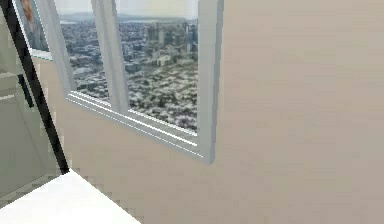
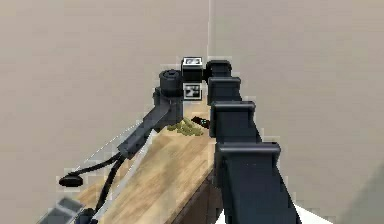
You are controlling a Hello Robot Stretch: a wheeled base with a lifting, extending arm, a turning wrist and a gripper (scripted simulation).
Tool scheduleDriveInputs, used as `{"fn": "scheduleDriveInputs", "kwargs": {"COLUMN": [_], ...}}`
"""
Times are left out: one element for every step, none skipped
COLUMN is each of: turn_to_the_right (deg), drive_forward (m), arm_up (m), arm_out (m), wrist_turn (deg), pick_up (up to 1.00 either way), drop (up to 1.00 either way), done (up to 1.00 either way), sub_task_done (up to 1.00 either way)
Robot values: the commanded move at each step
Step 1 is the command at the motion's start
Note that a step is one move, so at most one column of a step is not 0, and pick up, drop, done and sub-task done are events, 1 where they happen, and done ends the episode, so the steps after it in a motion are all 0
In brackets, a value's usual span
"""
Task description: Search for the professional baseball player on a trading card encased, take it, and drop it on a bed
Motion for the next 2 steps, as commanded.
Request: {"fn": "scheduleDriveInputs", "kwargs": {"turn_to_the_right": [0.0,-45.0], "drive_forward": [0.0,0.0], "arm_up": [0.0,0.0], "arm_out": [-0.22,0.0], "wrist_turn": [0.0,0.0], "pick_up": [0.0,0.0], "drop": [0.0,0.0], "done": [0.0,0.0], "sub_task_done": [0.0,0.0]}}
